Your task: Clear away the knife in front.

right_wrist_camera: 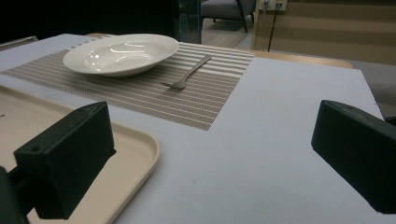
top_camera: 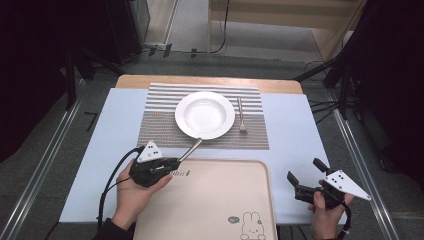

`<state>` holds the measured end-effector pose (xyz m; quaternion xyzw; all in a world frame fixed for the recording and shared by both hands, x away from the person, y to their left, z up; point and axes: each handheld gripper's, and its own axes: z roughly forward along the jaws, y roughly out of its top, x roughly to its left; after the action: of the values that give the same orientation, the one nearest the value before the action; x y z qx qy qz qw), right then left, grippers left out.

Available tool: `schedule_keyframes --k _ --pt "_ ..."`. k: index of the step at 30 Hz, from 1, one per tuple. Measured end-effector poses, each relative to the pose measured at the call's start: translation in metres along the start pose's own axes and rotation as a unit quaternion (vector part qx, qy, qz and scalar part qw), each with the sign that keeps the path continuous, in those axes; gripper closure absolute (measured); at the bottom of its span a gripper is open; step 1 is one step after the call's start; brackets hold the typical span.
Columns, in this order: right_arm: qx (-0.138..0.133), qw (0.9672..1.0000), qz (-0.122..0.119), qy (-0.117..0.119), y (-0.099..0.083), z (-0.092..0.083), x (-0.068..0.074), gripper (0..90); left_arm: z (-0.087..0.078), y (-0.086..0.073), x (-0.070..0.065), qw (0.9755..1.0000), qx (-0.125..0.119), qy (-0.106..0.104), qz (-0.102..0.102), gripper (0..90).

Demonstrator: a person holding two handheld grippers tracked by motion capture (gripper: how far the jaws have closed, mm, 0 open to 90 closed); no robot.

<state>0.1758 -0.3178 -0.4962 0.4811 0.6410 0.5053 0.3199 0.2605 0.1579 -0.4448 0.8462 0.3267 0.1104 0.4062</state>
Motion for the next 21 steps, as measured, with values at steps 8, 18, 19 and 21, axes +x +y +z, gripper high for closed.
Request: schedule_keyframes --k 8,18,19,21 --pt "0.0 1.0 -0.001 0.0 0.0 0.0 0.0 0.0 -0.002 -0.011 -0.008 1.0 -0.002 -0.001 -0.002 79.7" --pt "0.0 1.0 -0.002 -0.001 0.0 0.0 0.0 0.0 -0.003 -0.028 -0.018 0.9999 0.0 -0.006 -0.011 79.6" --pt "0.001 1.0 -0.001 -0.001 0.0 0.0 0.0 0.0 -0.004 -0.029 -0.019 0.9999 0.0 -0.007 -0.011 79.7" --pt "0.001 1.0 -0.001 -0.001 0.0 0.0 0.0 0.0 -0.005 -0.031 -0.022 0.9999 -0.002 -0.007 -0.012 79.7"
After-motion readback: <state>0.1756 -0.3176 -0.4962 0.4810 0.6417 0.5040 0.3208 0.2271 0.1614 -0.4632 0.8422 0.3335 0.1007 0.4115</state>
